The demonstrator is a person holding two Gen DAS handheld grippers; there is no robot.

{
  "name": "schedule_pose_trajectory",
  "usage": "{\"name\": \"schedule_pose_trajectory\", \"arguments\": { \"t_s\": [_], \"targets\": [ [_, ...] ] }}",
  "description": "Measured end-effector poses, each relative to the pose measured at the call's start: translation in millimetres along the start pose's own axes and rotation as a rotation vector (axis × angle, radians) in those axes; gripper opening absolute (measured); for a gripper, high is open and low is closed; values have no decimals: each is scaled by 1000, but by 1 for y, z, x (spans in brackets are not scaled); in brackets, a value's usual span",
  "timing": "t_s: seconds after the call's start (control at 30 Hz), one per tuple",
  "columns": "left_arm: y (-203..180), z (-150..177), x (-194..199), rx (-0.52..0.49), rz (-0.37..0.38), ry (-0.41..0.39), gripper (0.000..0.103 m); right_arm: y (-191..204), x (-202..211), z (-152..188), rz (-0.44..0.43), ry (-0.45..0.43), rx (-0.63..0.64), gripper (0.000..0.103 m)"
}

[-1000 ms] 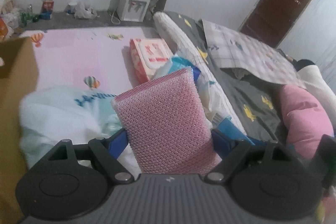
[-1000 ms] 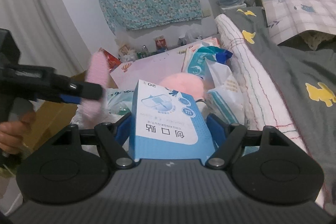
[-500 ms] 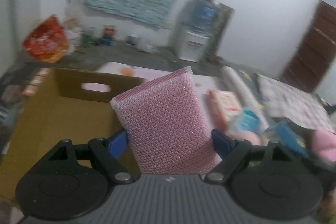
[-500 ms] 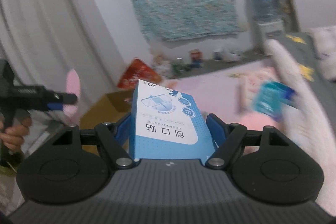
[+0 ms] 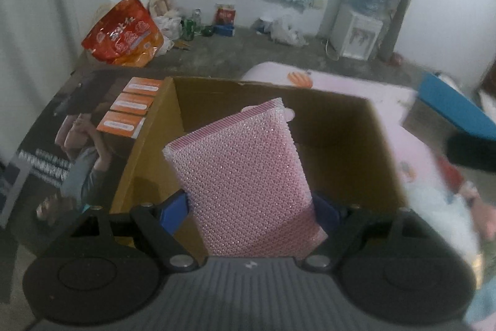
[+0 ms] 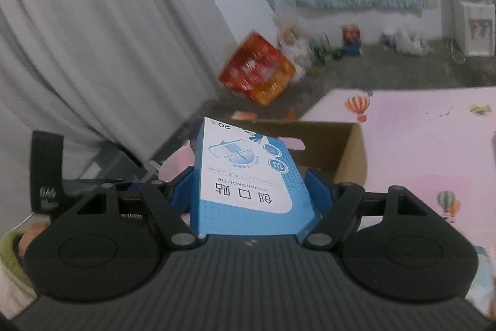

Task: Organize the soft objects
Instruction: 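Carry sponge and bandage box into the cardboard box while both tools open to release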

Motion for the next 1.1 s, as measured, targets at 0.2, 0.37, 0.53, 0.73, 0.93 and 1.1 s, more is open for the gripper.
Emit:
{"name": "schedule_pose_trajectory", "arguments": {
  "t_s": [0.2, 0.37, 0.53, 0.73, 0.93, 1.1],
  "targets": [
    [1, -6, -43, -101, -59, 28, 86, 23, -84, -14, 84, 124, -41, 75],
    [1, -7, -72, -144, -109, 65, 86, 12, -131, -17, 142, 180, -64, 75],
    [7, -10, -94, -161, -159, 95, 86, -2, -171, -16, 184, 198, -90, 75],
    [13, -13, -108, -179, -191, 93, 90, -12, -198, -2, 219, 223, -48, 81],
    [6, -11, -112, -223, -218, 103, 91, -12, -193, -5, 183, 200, -59, 83],
    [10, -14, -107, -180, -204, 100, 96, -15, -160, -13, 128, 137, -100, 84]
  ]
}}
Point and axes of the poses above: each gripper's, at about its wrist camera, not at the fingertips, and x roughly against the way its jaws point, y to its left, z to its underside, the point moved 3 cm from there along -x, roughly the way its jaws point, and after that the axes turned 7 degrees about x, right-handed, at the moved point
